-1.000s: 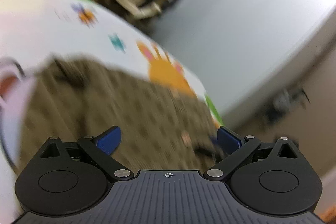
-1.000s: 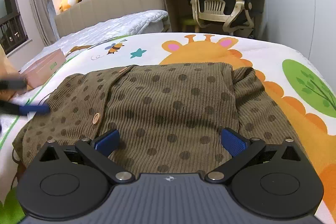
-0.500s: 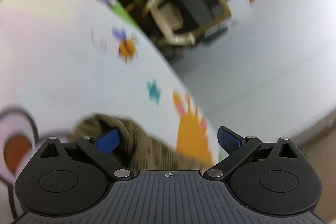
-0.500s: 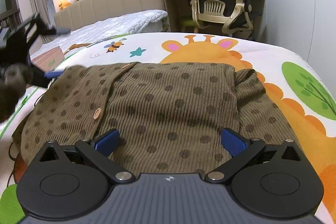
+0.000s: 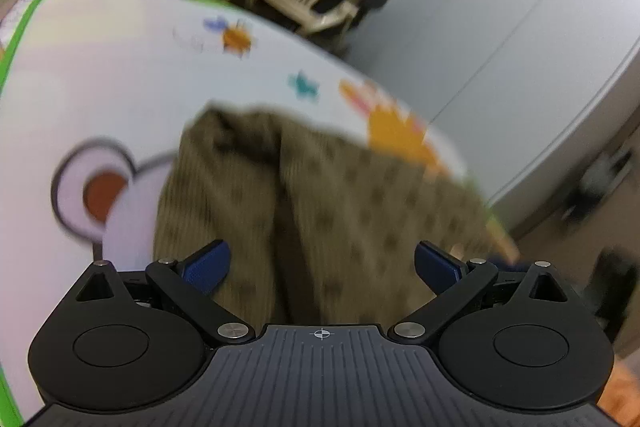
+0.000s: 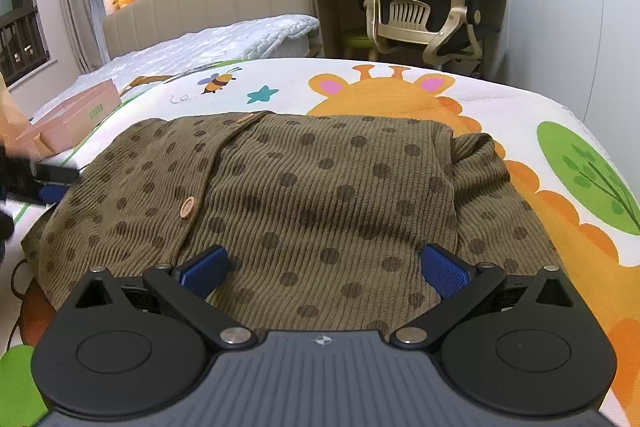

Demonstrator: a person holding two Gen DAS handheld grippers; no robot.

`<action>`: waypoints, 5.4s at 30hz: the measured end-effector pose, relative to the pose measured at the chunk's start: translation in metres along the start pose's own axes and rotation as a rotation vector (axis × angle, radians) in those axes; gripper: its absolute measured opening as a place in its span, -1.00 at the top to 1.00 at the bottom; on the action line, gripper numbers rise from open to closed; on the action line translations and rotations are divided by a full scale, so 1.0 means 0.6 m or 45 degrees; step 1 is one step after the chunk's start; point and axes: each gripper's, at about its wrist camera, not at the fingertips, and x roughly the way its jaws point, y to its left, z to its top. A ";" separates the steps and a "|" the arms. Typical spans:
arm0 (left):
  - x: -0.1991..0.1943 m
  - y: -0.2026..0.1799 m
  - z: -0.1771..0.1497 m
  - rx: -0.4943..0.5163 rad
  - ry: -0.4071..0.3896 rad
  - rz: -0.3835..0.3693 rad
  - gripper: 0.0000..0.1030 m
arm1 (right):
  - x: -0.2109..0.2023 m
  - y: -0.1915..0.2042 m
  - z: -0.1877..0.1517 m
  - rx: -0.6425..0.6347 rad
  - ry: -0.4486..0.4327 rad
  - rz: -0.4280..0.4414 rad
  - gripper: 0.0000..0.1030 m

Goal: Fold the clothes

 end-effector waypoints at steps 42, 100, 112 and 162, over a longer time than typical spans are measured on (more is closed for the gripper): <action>0.081 -0.116 -0.004 0.282 0.011 -0.052 -0.98 | 0.107 0.001 0.125 -0.303 0.025 -0.420 -1.00; -0.058 -0.003 -0.057 0.046 -0.060 0.333 -1.00 | 0.004 0.068 -0.010 -0.265 0.029 -0.074 -1.00; -0.067 -0.004 -0.064 -0.020 -0.113 0.247 -0.90 | 0.005 0.068 -0.009 -0.254 0.027 -0.074 -1.00; -0.091 -0.012 -0.004 -0.124 -0.205 0.100 0.73 | 0.030 0.398 -0.038 -0.968 -0.127 0.078 -0.86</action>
